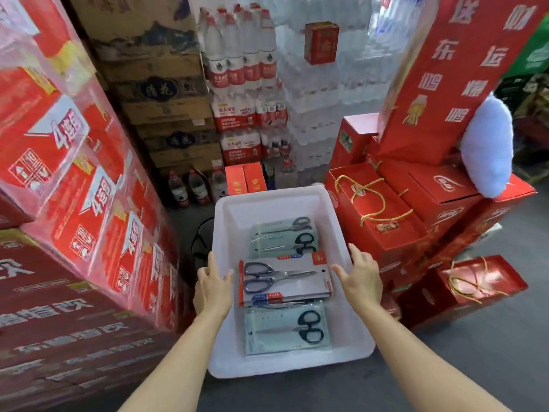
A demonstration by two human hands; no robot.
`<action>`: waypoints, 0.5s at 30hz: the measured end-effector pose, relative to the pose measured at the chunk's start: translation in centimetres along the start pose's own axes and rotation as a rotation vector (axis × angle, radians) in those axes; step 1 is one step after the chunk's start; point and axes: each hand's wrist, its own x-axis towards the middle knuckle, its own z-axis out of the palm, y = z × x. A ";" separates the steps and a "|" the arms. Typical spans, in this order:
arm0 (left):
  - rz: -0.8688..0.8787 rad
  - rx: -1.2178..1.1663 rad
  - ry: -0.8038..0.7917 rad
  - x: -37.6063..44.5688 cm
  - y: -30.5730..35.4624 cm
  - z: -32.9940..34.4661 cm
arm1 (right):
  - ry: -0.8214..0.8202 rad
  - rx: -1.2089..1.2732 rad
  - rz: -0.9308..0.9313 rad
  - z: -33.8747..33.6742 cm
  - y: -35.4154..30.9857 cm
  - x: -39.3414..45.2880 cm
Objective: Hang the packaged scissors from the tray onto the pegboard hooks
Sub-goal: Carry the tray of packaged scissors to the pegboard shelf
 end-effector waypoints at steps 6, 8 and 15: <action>0.041 -0.057 0.081 0.7 -1.3 0.8 | -0.055 0.060 0.055 1.8 1.2 0.8; 0.060 -0.135 0.105 0.7 -1.7 0.8 | -0.030 0.095 0.057 2.0 1.2 0.6; 0.079 -0.223 0.185 -2.4 -4.5 -1.6 | 0.013 0.290 0.041 1.4 0.0 -3.9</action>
